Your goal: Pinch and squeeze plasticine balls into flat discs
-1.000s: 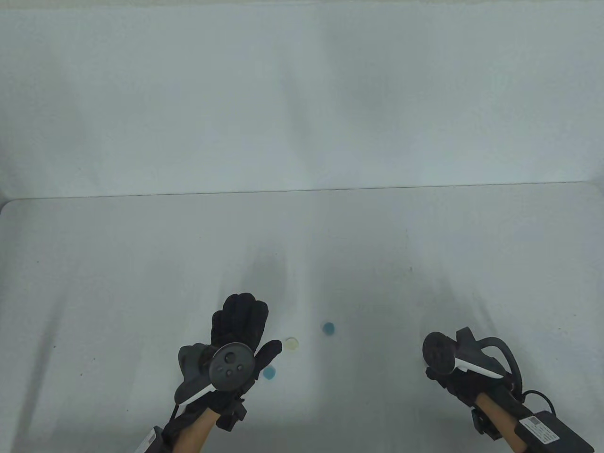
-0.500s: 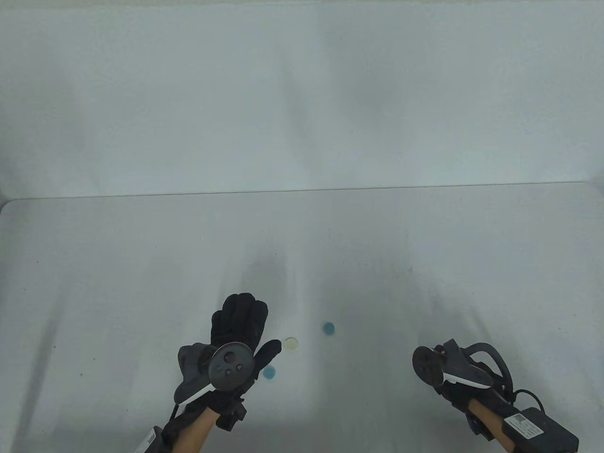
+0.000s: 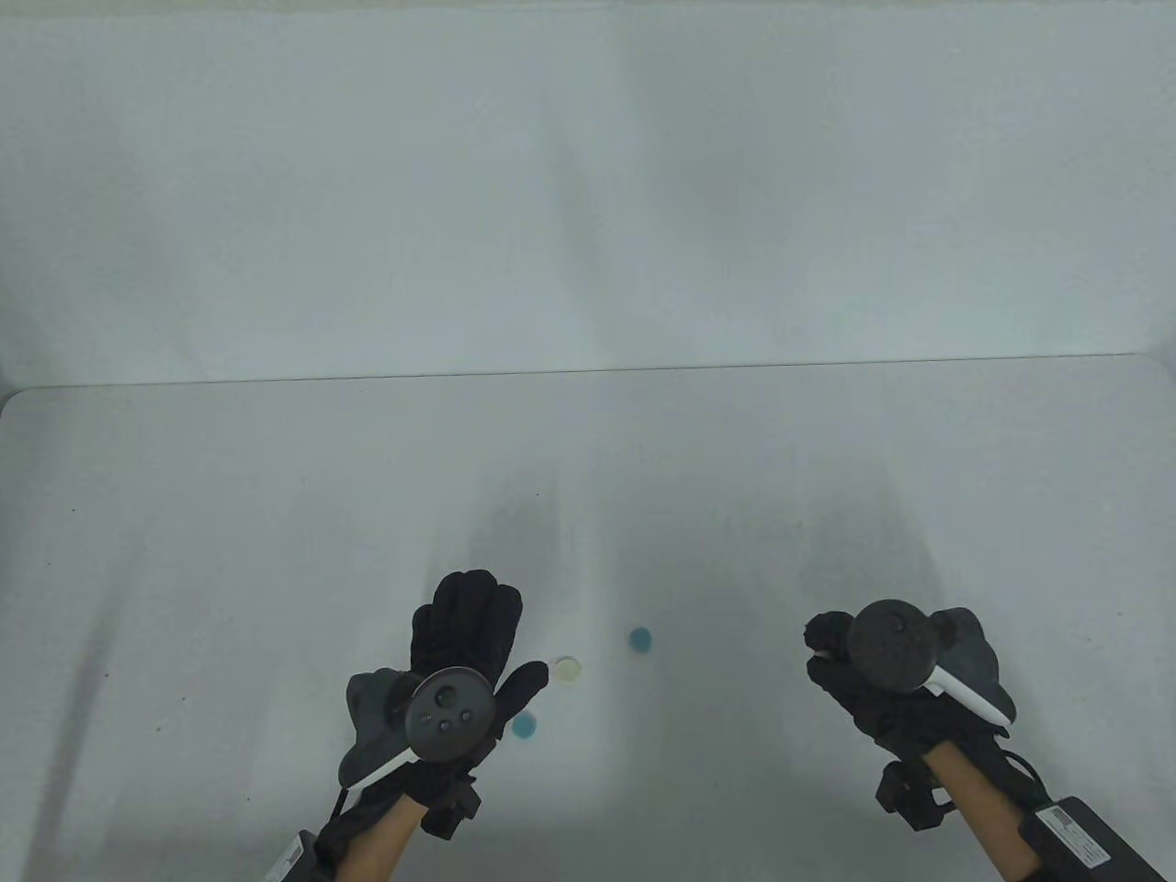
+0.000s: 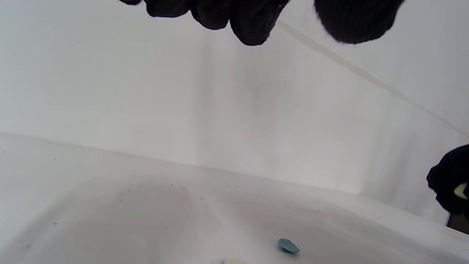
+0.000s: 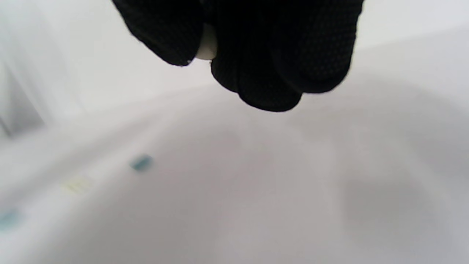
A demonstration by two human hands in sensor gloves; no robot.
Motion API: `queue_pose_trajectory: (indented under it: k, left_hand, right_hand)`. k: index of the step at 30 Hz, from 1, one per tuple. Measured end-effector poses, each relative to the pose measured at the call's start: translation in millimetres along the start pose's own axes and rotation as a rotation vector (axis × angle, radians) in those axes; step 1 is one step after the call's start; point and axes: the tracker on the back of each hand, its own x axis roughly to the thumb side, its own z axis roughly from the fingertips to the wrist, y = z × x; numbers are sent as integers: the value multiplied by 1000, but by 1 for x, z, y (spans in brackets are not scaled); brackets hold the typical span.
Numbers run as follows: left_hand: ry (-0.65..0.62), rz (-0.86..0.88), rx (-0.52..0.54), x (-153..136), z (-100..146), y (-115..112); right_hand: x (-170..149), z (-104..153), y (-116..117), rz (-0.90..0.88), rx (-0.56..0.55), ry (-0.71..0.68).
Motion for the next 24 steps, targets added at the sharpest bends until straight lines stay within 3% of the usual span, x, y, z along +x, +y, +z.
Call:
queue_pose_trajectory:
  k: [5, 7, 11, 18, 24]
  left_hand:
    - [2, 1, -5, 0, 0, 0]
    - [2, 1, -7, 0, 0, -1]
    - [9, 2, -11, -1, 0, -1]
    - [23, 4, -16, -3, 0, 0]
    - [28, 3, -28, -4, -1, -1]
  right_hand:
    - [6, 3, -2, -475, 8, -72]
    - [10, 3, 8, -683, 56, -96]
    - [17, -2, 28, -909, 154, -112]
    - [23, -11, 57, -1052, 252, -113]
    - [23, -11, 60, -1056, 270, -129]
